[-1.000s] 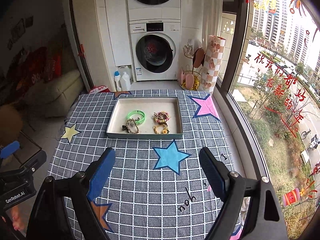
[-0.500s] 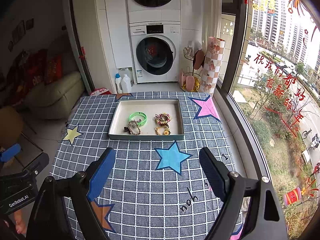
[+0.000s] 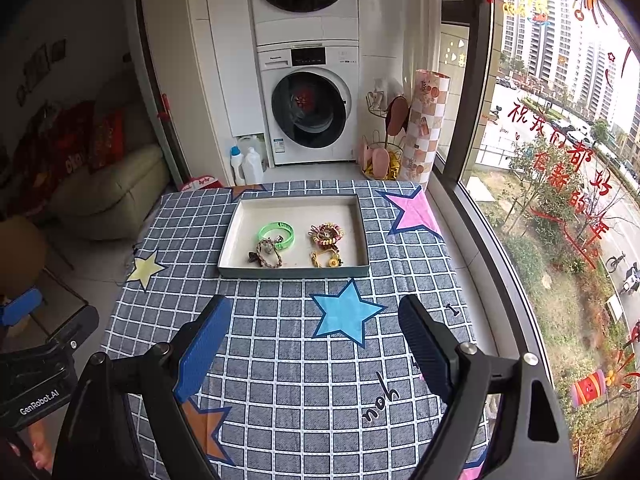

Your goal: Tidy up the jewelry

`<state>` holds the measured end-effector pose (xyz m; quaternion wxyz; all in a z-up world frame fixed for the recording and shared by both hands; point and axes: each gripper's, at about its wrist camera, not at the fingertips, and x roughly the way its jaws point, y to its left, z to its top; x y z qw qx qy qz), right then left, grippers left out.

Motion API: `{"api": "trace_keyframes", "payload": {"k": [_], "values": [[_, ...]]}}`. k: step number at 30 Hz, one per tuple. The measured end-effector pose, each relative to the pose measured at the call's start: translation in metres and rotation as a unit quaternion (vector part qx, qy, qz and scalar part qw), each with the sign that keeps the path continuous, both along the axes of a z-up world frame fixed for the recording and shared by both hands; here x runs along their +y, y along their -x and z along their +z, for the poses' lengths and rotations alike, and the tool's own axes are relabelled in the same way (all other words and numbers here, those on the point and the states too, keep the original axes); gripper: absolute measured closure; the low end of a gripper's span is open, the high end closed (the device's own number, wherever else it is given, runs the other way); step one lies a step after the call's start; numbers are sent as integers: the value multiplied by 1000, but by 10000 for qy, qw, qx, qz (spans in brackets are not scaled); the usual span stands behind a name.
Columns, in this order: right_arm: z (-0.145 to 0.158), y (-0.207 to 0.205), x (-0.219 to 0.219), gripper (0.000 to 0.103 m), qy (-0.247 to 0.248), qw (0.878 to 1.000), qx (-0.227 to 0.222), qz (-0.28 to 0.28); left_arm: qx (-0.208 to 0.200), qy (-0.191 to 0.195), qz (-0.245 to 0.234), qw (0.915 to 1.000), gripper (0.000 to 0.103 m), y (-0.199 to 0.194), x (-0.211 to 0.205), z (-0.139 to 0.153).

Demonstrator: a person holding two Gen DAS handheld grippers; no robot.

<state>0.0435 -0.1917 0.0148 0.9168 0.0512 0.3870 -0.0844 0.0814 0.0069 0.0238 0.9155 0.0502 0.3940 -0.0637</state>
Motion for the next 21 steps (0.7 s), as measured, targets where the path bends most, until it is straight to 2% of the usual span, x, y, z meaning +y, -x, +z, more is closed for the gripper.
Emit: {"api": "trace_keyframes", "payload": {"k": [21], "values": [[0,0,0,15,-14,10000,5,-3,14,0,-40,10000,0,-3,-2,0]]}}
